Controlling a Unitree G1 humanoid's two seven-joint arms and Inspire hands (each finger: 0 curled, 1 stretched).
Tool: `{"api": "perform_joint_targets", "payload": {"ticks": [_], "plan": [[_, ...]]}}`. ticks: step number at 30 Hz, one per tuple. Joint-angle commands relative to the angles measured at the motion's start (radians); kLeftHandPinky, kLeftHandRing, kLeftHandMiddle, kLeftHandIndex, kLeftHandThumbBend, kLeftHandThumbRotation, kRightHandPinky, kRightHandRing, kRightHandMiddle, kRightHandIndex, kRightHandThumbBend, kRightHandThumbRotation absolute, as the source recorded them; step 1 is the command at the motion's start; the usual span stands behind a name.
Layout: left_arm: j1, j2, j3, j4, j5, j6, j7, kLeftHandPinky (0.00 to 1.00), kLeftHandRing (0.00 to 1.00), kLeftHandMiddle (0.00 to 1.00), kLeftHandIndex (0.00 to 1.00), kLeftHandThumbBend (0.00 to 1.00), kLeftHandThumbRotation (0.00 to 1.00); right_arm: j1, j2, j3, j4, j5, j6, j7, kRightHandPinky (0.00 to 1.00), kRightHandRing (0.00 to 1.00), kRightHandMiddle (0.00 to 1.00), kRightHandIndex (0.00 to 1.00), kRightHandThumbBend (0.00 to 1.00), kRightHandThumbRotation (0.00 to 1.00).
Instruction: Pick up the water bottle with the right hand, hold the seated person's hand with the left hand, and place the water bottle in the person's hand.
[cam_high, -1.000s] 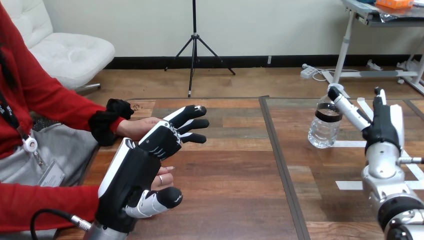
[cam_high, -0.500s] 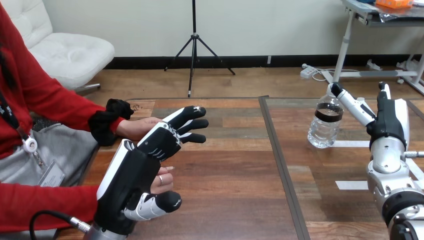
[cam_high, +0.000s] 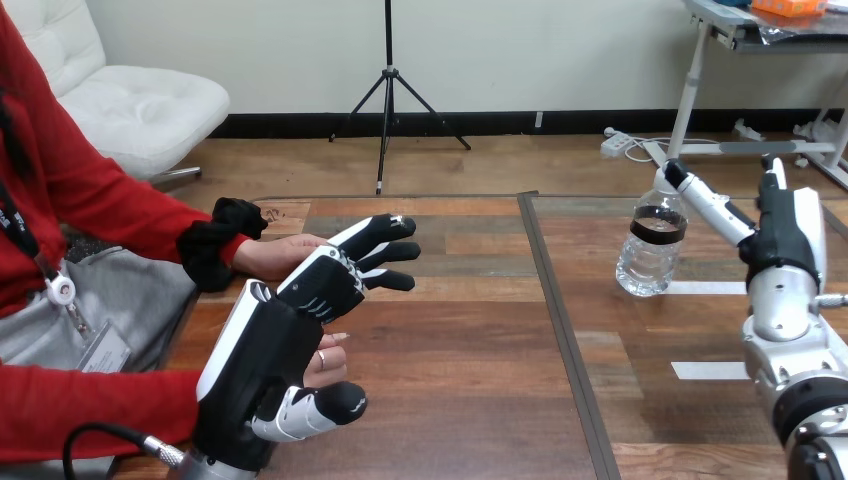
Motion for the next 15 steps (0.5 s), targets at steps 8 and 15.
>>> {"api": "perform_joint_targets", "payload": {"ticks": [8, 15], "plan": [[-0.023, -0.026, -0.001, -0.034, 0.019, -0.017, 0.030, 0.71, 0.81, 0.85, 0.83, 1.00, 0.76, -0.138, -0.064, 0.049, -0.013, -0.070, -0.029, 0.001, 0.90, 0.99, 1.00, 1.00, 1.00, 0.62], [-0.020, -0.028, -0.005, -0.036, 0.021, -0.012, 0.029, 0.70, 0.81, 0.85, 0.84, 1.00, 0.77, -0.154, -0.078, 0.090, -0.015, -0.120, -0.036, 0.001, 0.90, 0.99, 1.00, 0.99, 1.00, 0.58]]}}
